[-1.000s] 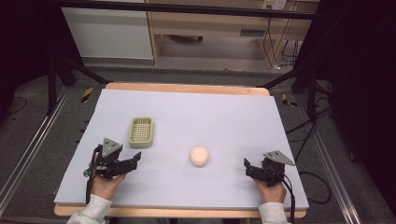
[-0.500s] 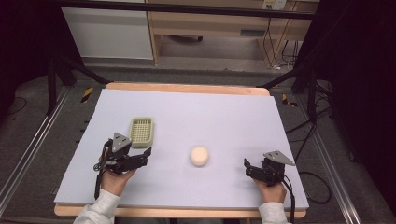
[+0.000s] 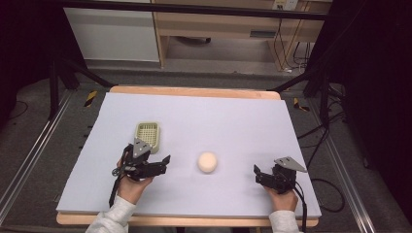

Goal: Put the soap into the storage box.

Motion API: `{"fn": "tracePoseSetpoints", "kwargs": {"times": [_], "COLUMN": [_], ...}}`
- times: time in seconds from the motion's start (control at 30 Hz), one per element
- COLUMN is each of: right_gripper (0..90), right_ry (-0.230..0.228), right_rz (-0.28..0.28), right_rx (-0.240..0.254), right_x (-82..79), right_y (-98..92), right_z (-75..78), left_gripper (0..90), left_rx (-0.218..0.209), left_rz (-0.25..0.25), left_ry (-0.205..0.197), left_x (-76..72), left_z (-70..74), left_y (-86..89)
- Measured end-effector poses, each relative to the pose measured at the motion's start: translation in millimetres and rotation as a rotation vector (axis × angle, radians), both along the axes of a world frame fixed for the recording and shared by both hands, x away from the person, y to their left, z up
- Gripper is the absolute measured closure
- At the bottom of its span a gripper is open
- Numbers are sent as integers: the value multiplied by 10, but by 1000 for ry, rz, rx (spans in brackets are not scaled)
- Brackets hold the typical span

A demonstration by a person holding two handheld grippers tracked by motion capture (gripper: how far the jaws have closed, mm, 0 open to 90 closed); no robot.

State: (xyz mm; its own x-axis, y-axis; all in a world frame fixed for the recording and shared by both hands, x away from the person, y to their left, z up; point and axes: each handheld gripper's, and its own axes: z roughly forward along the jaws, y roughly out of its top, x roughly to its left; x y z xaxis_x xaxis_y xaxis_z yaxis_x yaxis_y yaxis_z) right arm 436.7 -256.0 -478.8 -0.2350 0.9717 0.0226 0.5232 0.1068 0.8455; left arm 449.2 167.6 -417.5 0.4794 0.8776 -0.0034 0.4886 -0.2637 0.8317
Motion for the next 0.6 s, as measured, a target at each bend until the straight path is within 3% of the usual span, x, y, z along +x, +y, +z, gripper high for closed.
{"fn": "tracePoseSetpoints", "kwargs": {"times": [0.6], "right_gripper": [93], "right_ry": [3], "right_rz": [0], "right_rx": [2], "right_x": [-1], "right_y": [2], "right_z": [0], "left_gripper": [189], "left_rx": [11], "left_rz": [-39], "left_ry": [-8], "left_x": [43], "left_z": [0], "left_y": [-365]}}
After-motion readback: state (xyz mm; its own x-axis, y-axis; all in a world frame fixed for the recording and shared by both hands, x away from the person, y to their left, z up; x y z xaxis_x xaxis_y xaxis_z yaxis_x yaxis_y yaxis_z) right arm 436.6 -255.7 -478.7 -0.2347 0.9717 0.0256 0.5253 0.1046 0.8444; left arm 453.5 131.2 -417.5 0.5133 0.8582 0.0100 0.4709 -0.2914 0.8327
